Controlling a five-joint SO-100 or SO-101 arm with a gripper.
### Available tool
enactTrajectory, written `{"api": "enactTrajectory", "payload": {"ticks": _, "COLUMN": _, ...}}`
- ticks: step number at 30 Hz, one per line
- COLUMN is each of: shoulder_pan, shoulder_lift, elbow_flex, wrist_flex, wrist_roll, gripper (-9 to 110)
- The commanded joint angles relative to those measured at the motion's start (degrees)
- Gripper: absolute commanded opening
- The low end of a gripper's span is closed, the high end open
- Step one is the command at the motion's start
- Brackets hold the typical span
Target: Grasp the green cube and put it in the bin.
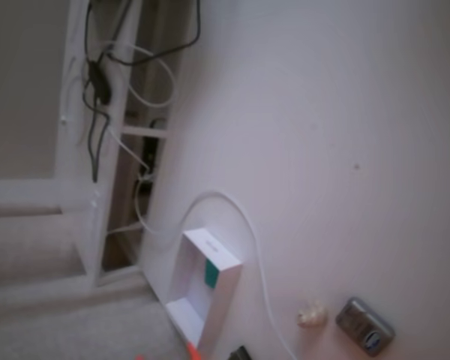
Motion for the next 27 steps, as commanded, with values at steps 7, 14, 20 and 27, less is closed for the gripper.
{"api": "enactTrajectory", "payload": {"ticks": 7, "shoulder_pan": 1.1, "shoulder_lift": 0.8, "elbow_flex": 4.3, "wrist_flex": 8.3, "wrist_roll": -0.1, "gripper": 18}}
{"api": "enactTrajectory", "payload": {"ticks": 14, "shoulder_pan": 1.1, "shoulder_lift": 0.8, "elbow_flex": 2.7, "wrist_flex": 17.6, "wrist_roll": 0.4, "gripper": -4}}
{"api": "enactTrajectory", "payload": {"ticks": 20, "shoulder_pan": 1.1, "shoulder_lift": 0.8, "elbow_flex": 3.8, "wrist_flex": 17.3, "wrist_roll": 0.0, "gripper": -7}}
{"api": "enactTrajectory", "payload": {"ticks": 27, "shoulder_pan": 1.6, "shoulder_lift": 0.8, "elbow_flex": 6.8, "wrist_flex": 16.1, "wrist_roll": -0.2, "gripper": -8}}
